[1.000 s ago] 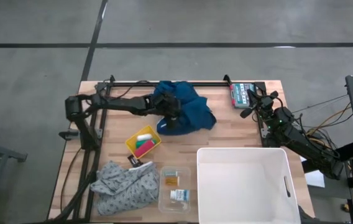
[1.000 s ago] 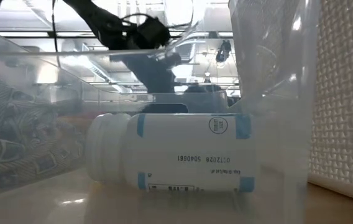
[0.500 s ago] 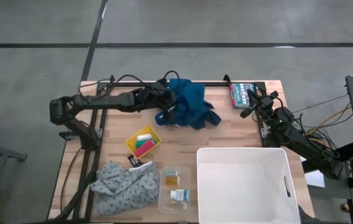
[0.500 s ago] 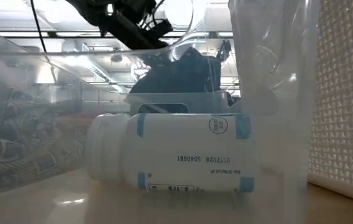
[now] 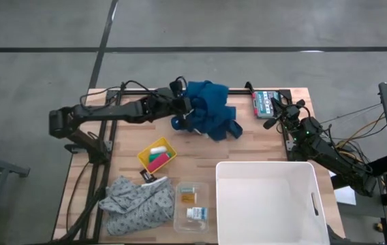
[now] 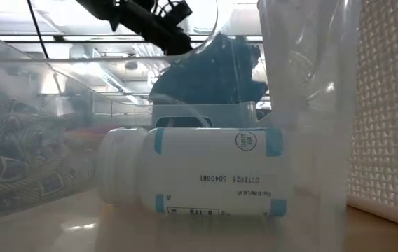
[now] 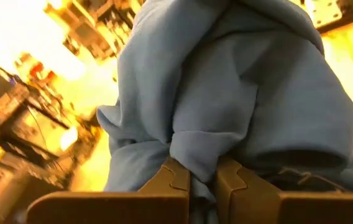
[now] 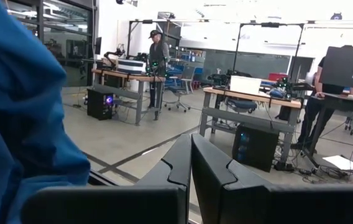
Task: Pick & Place Medicine items
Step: Put the blue patient gown into the white laundry bin
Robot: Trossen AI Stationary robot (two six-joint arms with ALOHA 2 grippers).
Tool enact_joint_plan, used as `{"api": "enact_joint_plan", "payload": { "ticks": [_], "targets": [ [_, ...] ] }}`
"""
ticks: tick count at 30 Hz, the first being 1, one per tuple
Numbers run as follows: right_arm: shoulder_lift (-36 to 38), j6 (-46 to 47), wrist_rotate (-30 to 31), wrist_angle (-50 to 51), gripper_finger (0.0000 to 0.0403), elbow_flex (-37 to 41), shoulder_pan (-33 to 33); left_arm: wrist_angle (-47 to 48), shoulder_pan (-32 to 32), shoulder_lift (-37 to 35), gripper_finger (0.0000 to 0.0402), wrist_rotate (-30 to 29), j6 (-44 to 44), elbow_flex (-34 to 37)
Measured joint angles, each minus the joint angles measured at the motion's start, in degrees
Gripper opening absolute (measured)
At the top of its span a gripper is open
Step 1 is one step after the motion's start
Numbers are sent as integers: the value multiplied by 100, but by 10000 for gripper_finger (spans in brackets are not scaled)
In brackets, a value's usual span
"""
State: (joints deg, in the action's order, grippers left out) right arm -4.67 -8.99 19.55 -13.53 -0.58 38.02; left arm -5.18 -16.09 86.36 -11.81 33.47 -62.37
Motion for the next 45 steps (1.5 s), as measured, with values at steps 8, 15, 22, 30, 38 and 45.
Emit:
{"api": "enact_joint_plan", "payload": {
  "ticks": [8,15,22,30,38,45],
  "targets": [
    [0,0,1,0,8,0,2,-457,218,-199,18,-24,930,-9],
    [0,0,0,-1,8,0,0,-872,328,-253,18,-67,1600,-9],
    [1,0,0,-1,8,0,1,-1311,453,-297,18,-20,2237,-9],
    [-5,0,2,-1,8,0,1,-1743,664,-509,18,129,2479,-98],
    [2,0,0,-1,8,0,0,-1776,794,-594,24,258,2683,-705],
    [2,0,-2,-1,8,0,0,-1761,797,-596,24,414,2680,-1309]
  ]
}}
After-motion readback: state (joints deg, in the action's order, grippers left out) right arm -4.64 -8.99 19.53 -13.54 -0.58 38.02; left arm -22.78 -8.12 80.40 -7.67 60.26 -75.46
